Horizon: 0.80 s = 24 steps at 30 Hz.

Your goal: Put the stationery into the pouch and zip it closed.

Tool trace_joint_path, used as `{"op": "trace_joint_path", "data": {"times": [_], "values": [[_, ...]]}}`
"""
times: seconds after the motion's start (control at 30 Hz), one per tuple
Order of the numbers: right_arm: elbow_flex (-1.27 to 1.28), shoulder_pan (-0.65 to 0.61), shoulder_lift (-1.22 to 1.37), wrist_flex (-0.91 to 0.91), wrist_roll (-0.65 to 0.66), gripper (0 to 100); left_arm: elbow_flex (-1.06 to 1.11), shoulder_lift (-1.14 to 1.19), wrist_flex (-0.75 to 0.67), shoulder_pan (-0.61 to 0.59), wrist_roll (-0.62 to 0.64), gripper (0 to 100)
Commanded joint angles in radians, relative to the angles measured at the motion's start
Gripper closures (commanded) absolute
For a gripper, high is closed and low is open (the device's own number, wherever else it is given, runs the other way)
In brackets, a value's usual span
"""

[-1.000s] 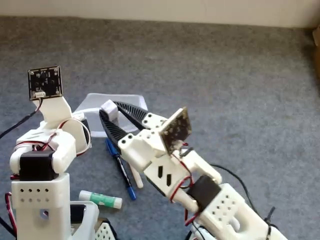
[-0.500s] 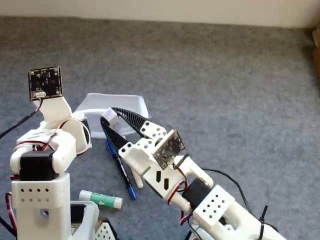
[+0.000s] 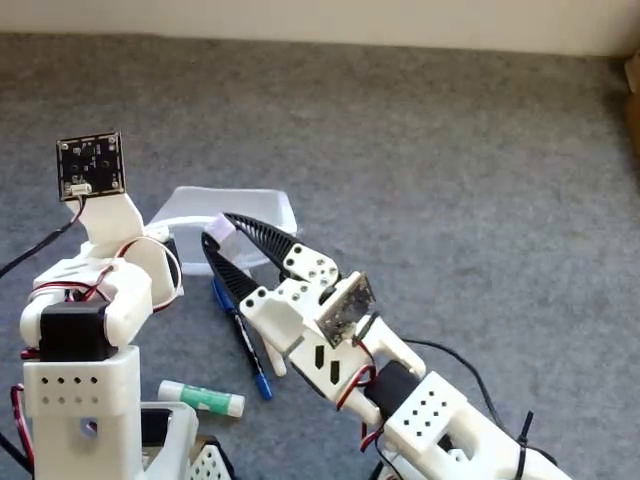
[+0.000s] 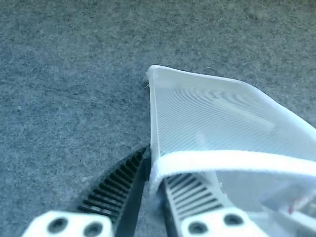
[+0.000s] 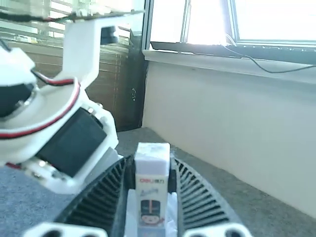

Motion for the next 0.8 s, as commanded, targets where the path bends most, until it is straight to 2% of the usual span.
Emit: {"op": "trace_joint_path", "data": {"times": [0.0, 0.3, 0.5, 0.77], "values": [[0.008, 0.024, -0.004, -0.081, 0.012, 99.2, -0.004, 0.001, -0.02, -0.016, 0.008, 99], [0.025, 0.022, -0.004, -0.079, 0.012, 99.1, -0.002, 0.001, -0.02, -0.016, 0.008, 99], [0.061, 0.022, -0.004, -0.077, 0.009, 85.3, -0.002, 0.001, -0.02, -0.016, 0.008, 99], [0.064, 0.022, -0.012, -0.077, 0.009, 85.4, -0.002, 0.001, -0.021, -0.016, 0.008, 99]]}}
